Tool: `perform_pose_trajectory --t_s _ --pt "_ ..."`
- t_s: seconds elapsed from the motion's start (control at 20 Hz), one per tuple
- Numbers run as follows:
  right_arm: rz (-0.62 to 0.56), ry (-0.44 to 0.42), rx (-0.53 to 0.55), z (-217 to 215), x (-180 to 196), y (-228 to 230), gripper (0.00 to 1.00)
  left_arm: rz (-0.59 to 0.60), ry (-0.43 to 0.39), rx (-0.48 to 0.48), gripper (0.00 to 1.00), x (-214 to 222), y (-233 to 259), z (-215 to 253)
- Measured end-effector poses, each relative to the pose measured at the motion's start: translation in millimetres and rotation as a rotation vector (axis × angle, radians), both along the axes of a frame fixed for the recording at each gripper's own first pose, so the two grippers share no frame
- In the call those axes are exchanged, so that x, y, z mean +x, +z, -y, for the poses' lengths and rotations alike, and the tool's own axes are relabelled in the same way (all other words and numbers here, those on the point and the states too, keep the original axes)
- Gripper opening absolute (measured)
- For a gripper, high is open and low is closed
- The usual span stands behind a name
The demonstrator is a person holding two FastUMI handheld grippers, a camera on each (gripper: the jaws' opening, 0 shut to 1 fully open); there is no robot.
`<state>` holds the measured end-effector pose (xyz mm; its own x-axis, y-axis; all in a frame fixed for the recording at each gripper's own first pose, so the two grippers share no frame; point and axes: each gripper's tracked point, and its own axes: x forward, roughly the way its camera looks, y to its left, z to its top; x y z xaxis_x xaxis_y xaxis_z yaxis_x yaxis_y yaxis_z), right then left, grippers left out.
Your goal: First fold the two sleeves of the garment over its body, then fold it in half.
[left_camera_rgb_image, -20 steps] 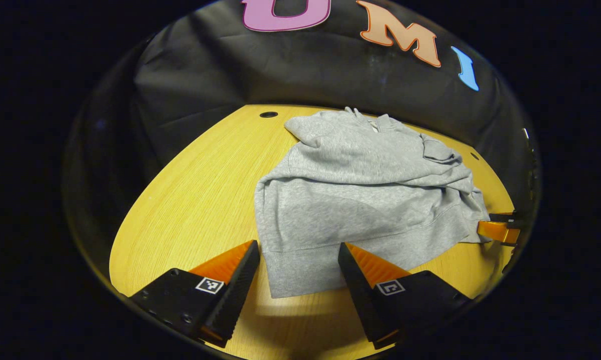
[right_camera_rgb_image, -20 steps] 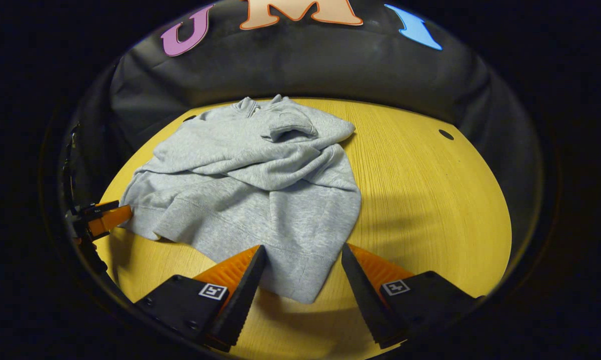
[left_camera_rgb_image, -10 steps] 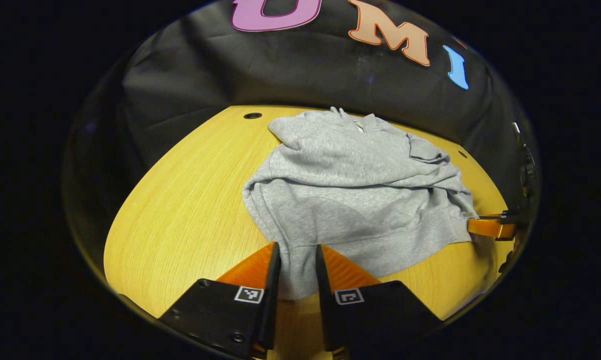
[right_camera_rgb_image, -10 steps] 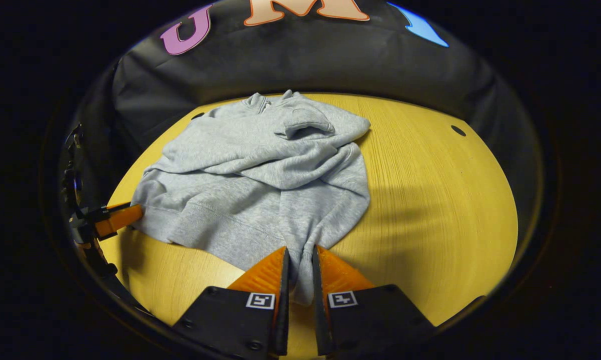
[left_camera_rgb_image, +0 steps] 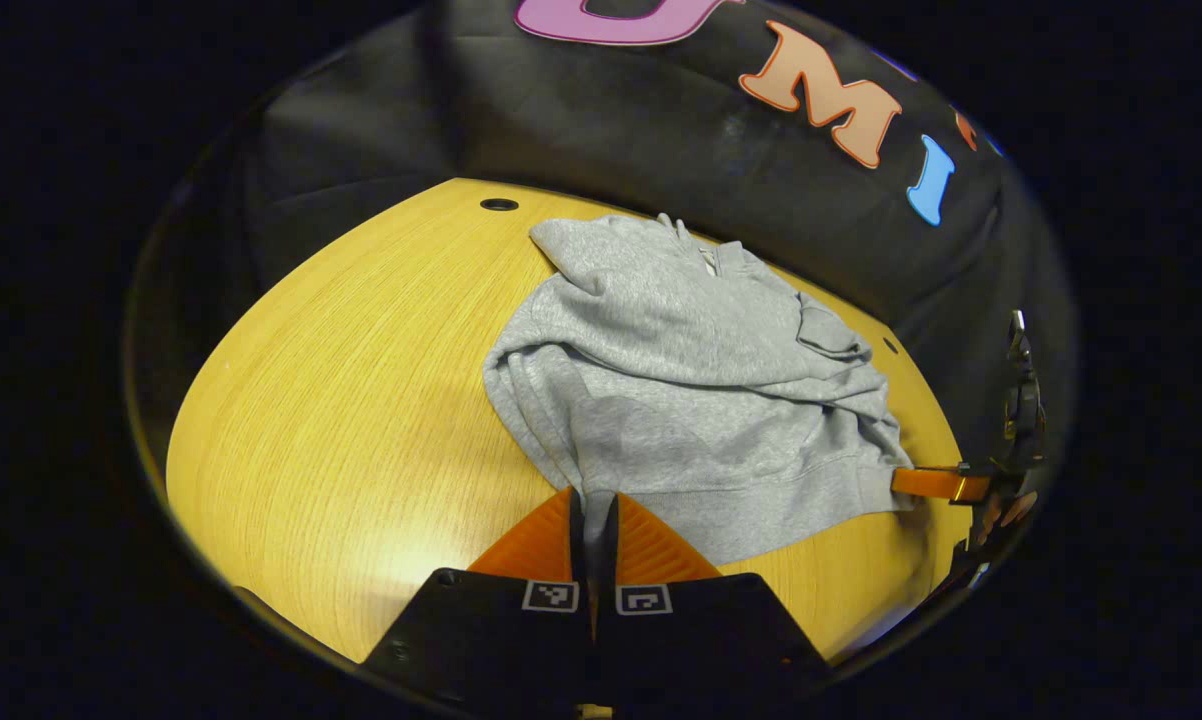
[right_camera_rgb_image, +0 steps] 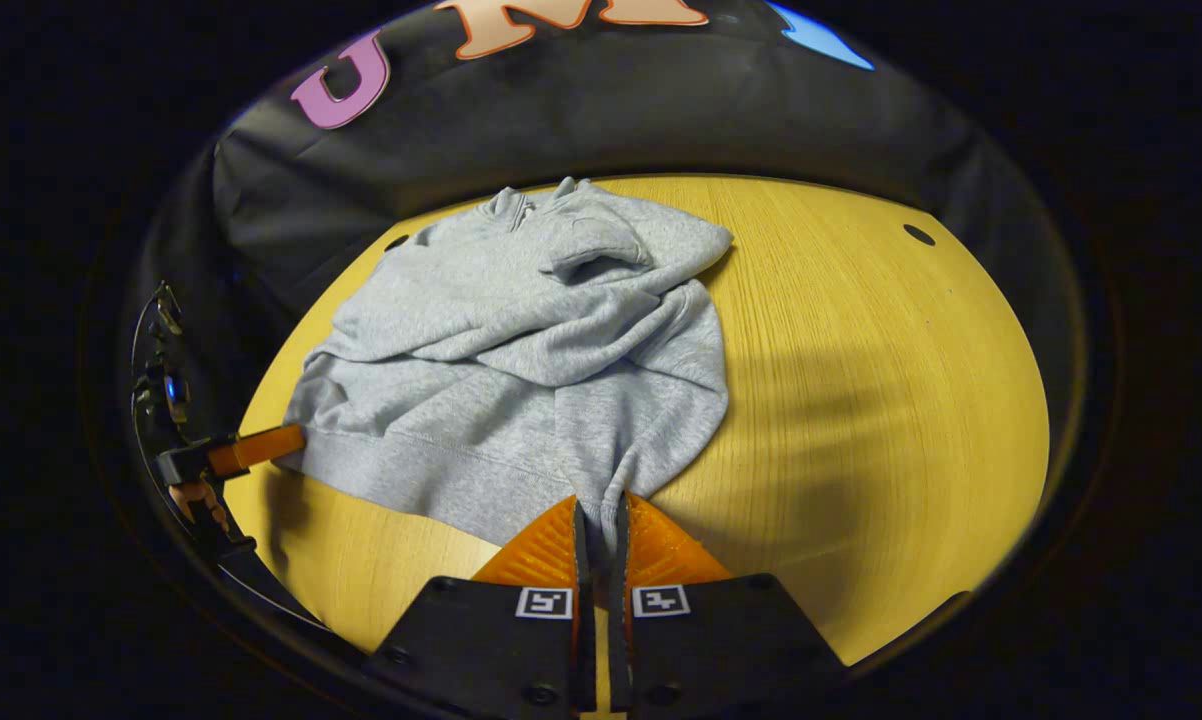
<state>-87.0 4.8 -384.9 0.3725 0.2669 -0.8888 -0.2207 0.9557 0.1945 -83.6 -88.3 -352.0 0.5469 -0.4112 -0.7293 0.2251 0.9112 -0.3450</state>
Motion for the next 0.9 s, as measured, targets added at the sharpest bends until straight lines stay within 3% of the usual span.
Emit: perform_pose_trajectory --t_s 0.15,0.5,0.9 --pt "-0.002 -0.021 0.031 2.2 4.0 10.7 0.07 -0.021 -0.03 0.018 0.0 -3.6 2.4 2.1" --pt "-0.031 0.017 0.087 -3.2 15.6 30.9 0.08 -0.065 -0.048 0.001 0.0 1.2 20.7 0.4" --pt "-0.037 -0.092 0.252 -14.4 49.2 76.0 0.07 -0.033 0.035 -0.091 0.0 27.0 70.0 -2.6"
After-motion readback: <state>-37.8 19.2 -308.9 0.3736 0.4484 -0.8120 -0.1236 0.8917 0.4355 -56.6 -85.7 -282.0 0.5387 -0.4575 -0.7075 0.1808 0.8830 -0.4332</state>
